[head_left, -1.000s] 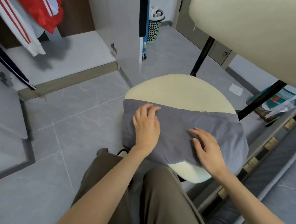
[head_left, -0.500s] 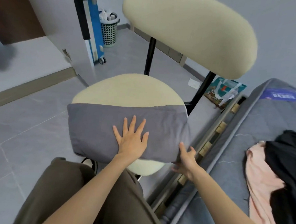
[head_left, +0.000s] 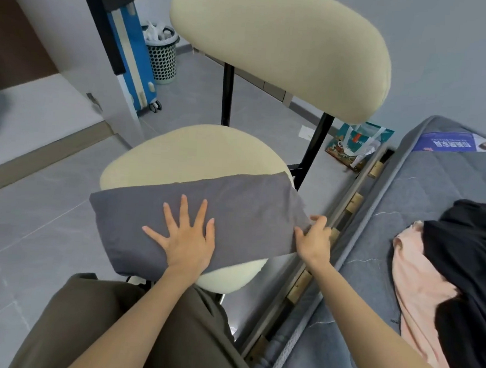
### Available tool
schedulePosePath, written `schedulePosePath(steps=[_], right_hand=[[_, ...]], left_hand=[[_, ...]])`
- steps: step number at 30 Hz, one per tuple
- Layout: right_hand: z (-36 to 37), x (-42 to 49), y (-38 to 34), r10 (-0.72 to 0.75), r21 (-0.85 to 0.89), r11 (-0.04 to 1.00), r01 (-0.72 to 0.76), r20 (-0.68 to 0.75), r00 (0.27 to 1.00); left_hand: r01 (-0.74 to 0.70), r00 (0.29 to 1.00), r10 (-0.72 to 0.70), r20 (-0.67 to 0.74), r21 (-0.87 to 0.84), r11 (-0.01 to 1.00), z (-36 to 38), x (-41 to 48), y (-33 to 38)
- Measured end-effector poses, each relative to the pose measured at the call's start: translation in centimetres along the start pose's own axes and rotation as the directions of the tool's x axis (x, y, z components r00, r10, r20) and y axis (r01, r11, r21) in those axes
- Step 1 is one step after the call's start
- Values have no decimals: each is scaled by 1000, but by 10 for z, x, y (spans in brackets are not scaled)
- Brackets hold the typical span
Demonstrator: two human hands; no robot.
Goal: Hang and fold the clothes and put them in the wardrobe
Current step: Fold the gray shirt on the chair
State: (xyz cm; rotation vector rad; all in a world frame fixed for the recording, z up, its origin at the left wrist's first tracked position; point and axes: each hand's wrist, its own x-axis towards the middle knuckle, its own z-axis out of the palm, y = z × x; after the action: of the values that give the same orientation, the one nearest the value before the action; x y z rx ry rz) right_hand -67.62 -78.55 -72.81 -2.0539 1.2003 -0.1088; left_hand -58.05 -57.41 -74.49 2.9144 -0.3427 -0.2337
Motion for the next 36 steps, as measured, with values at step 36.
schedulePosePath(steps=[36], right_hand=[[83,-30,-58,-198,-480,797,366,365,910]], left_hand=[[-279,960,272,69,128,952,-16,73,-20]])
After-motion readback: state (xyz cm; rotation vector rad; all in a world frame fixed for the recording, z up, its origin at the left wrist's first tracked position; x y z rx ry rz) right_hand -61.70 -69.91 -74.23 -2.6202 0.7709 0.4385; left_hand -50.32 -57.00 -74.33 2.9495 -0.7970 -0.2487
